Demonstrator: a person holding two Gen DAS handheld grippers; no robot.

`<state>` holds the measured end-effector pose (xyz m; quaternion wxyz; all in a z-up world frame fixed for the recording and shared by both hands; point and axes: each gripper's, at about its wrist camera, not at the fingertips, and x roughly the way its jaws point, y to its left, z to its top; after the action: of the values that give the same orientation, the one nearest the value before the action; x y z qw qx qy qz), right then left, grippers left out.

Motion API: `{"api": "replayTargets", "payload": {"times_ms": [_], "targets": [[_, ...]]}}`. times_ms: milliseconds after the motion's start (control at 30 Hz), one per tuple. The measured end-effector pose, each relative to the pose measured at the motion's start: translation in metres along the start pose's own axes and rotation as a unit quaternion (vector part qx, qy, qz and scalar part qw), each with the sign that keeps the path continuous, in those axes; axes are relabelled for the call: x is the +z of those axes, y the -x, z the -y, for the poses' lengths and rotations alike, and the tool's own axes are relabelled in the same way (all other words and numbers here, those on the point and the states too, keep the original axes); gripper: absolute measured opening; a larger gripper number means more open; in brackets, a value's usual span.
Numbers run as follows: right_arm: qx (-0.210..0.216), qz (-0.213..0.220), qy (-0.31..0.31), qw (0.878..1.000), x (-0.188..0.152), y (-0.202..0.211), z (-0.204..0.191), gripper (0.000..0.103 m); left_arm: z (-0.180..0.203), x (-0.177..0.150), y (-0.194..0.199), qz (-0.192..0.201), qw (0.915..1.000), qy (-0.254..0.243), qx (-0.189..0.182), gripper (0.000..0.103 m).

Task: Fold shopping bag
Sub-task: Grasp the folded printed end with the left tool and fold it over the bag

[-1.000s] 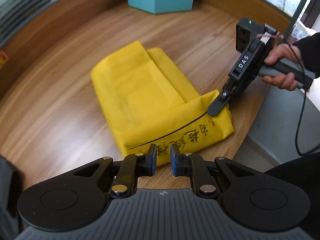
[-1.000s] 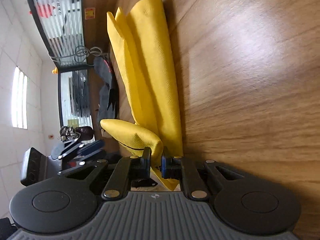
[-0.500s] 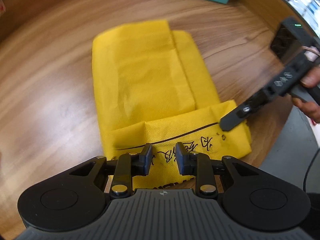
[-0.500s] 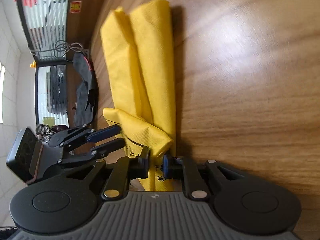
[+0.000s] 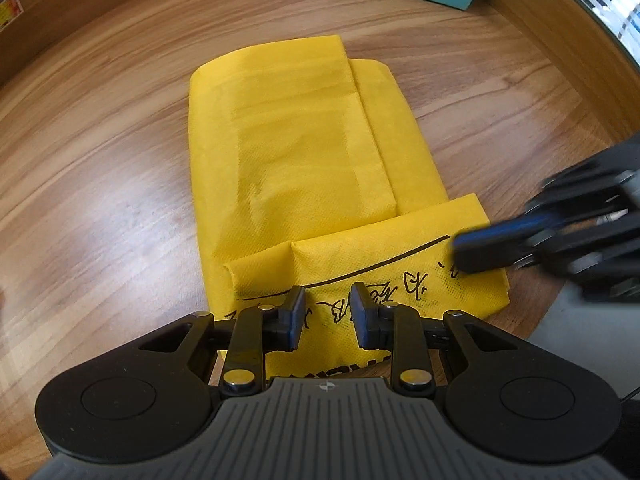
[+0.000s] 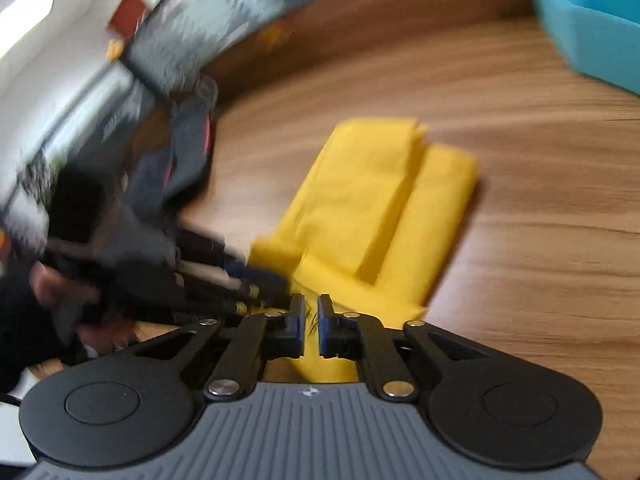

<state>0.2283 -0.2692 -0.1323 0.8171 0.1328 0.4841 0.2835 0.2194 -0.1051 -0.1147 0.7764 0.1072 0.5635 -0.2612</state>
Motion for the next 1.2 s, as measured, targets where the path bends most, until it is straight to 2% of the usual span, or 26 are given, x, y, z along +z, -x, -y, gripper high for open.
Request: {"api": "replayTargets", "payload": {"times_ms": [100, 167, 200, 267, 333, 367, 500, 533, 667, 833, 867, 967, 1033, 1067, 1200], "targets": [[-0.016, -0.031, 0.016, 0.999, -0.002, -0.024, 0.004, 0.0, 0.007, -0.001, -0.001, 0.017, 0.9996, -0.018, 0.017, 0.027], [-0.009, -0.044, 0.003, 0.999, 0.001, -0.024, 0.011, 0.0, 0.011, -0.003, 0.003, 0.039, 0.9978, -0.039, 0.038, 0.025], [-0.006, -0.052, 0.0, 0.999, 0.003, -0.023, 0.014, 0.0, 0.008, -0.002, 0.006, 0.049, 0.9968, -0.036, 0.051, 0.02], [-0.005, -0.066, 0.005, 0.998, 0.006, -0.023, 0.016, 0.0, -0.004, 0.0, 0.011, 0.059, 0.9971, -0.012, 0.047, 0.018], [-0.02, -0.078, 0.045, 0.996, 0.008, -0.024, 0.007, 0.0, -0.006, 0.001, 0.008, 0.05, 0.9964, -0.025, 0.063, 0.006], [-0.023, -0.081, 0.052, 0.995, 0.008, -0.022, 0.006, 0.0, -0.007, 0.002, 0.006, 0.049, 0.9962, -0.03, 0.066, 0.004], [-0.013, -0.088, 0.039, 0.995, 0.011, -0.018, 0.012, 0.0, -0.007, 0.004, -0.011, 0.039, 0.9951, -0.052, 0.074, 0.003], [-0.009, -0.089, 0.035, 0.995, 0.012, -0.018, 0.015, 0.0, -0.009, 0.005, -0.011, 0.048, 0.995, -0.047, 0.074, 0.003], [-0.004, -0.098, 0.04, 0.994, 0.011, -0.025, 0.012, 0.0, -0.021, 0.011, -0.01, 0.04, 0.9977, -0.012, 0.053, 0.003], [-0.004, -0.106, 0.056, 0.993, 0.006, -0.023, 0.008, 0.0, 0.005, -0.01, -0.002, 0.019, 0.9958, -0.029, 0.085, 0.003], [-0.004, -0.108, 0.059, 0.992, 0.004, -0.022, 0.008, 0.0, 0.015, -0.021, 0.001, 0.025, 0.995, -0.035, 0.09, 0.002], [0.0, -0.11, 0.064, 0.992, -0.005, -0.014, 0.01, 0.0, 0.018, -0.034, 0.017, 0.058, 0.9944, -0.015, 0.087, 0.003], [0.006, -0.112, 0.063, 0.992, -0.007, -0.012, 0.012, 0.0, 0.01, -0.038, 0.029, 0.093, 0.9894, 0.014, 0.11, 0.003], [0.007, -0.113, 0.064, 0.991, -0.006, -0.012, 0.012, 0.0, 0.008, -0.037, 0.029, 0.097, 0.9884, 0.017, 0.116, 0.003], [0.01, -0.129, 0.078, 0.989, -0.002, -0.014, 0.011, 0.0, 0.003, -0.028, 0.021, 0.08, 0.9916, 0.019, 0.1, 0.003]]}}
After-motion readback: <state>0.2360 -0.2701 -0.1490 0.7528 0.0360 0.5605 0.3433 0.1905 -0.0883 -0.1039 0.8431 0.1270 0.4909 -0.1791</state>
